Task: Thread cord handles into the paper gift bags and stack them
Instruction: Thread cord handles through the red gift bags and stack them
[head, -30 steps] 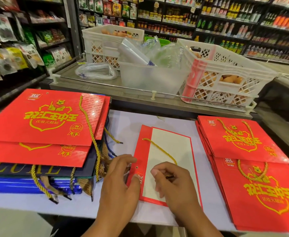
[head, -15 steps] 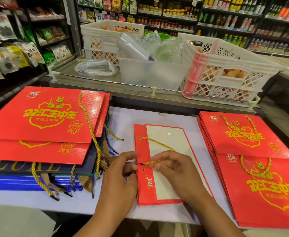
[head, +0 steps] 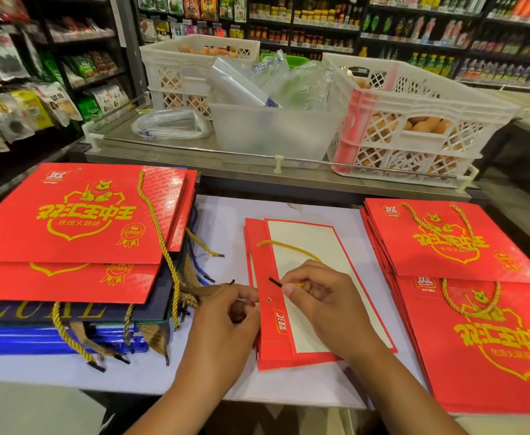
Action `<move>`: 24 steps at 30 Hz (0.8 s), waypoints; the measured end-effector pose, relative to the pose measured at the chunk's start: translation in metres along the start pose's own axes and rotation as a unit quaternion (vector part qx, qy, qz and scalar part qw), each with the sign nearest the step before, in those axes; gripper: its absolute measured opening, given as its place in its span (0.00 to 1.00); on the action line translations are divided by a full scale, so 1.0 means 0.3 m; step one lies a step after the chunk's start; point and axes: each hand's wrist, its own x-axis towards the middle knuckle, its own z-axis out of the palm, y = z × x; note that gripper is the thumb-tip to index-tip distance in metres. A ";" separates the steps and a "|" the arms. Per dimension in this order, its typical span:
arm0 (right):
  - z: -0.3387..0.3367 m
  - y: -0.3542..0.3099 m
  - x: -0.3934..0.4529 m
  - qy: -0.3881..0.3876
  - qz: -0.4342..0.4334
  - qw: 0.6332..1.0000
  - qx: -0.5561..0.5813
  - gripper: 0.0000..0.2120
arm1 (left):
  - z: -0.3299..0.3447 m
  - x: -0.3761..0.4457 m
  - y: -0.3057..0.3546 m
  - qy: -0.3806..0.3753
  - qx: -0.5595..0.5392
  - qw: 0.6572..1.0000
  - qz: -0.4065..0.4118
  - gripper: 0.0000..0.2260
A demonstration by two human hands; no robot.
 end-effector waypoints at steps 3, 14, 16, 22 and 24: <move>0.001 0.005 0.009 0.004 -0.010 1.000 -0.012 0.10 | 0.007 0.020 0.023 -0.028 0.018 0.999 0.015 0.07; 0.033 0.073 -0.017 0.059 -0.062 0.995 -0.052 0.07 | 0.032 0.015 -0.010 -0.007 0.018 0.999 0.033 0.05; 0.035 0.083 -0.016 0.043 -0.069 0.995 -0.058 0.05 | 0.033 0.017 -0.009 -0.014 0.009 0.999 0.034 0.05; 0.035 0.084 -0.016 0.031 -0.064 0.996 -0.052 0.04 | 0.029 0.016 -0.019 -0.015 0.005 0.999 0.039 0.04; 0.036 0.087 -0.016 0.030 -0.062 0.996 -0.057 0.06 | 0.027 0.014 -0.017 -0.014 0.004 0.999 0.044 0.07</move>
